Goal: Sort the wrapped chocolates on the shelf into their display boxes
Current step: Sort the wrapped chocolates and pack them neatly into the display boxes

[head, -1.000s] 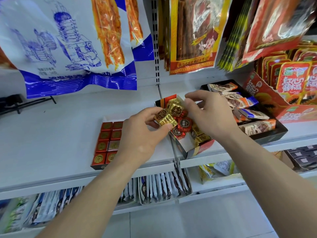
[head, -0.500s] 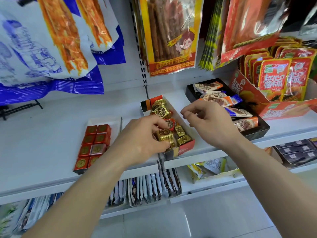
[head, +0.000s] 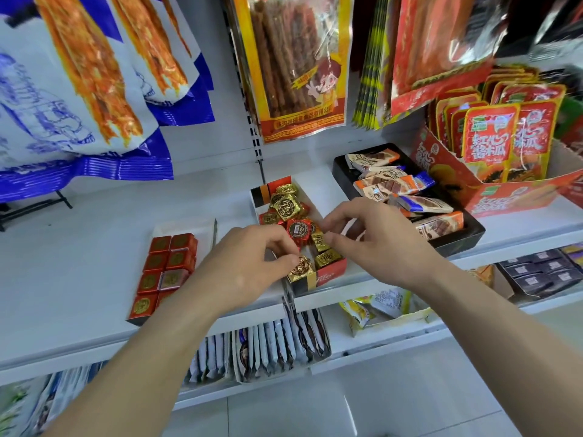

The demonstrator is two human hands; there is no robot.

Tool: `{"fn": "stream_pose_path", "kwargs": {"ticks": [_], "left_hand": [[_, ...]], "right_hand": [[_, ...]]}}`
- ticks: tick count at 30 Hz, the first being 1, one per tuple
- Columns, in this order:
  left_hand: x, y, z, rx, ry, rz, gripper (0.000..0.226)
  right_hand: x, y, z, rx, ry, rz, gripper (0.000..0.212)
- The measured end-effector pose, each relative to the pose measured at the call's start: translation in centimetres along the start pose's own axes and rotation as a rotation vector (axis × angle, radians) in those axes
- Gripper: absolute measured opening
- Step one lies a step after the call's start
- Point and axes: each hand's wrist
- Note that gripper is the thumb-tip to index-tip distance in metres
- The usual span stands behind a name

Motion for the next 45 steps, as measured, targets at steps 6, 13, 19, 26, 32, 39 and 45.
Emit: {"fn": "stream_pose_path", "kwargs": {"ticks": [6,13,19,26,32,39,45], "left_hand": [[0.1,0.3,0.9,-0.012,0.018,0.013,0.005],[0.5,1.9,3.2,0.106,0.285,0.167,0.018],[0.9,3.1,2.8,0.068,0.337,0.044,0.040],[0.9,3.4,2.7,0.105,0.237,0.095,0.026],[1.3,3.1,3.0,0.163,0.167,0.081,0.017],[0.7,3.0,2.7,0.179,0.388,0.059,0.024],[0.1,3.0,2.6,0.189,0.434,-0.025,0.037]], "right_hand": [[0.0,-1.0,0.8,0.132,-0.063,-0.057,0.022],[-0.1,-1.7,1.0,0.156,-0.047,-0.089,0.029],[0.0,-2.2,1.8,0.172,0.013,-0.065,0.025],[0.0,-1.9,1.8,0.187,0.049,-0.072,0.023],[0.0,-1.8,1.9,0.185,0.065,-0.077,0.022],[0.1,-1.8,1.9,0.191,0.059,-0.078,0.021],[0.2,-1.7,1.9,0.191,0.056,-0.077,0.021]]}}
Point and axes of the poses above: each hand's wrist, its own y-axis towards the middle knuckle, its own x-axis out of the palm, z = x × y, and after that the axes turned 8 degrees about y, right-handed
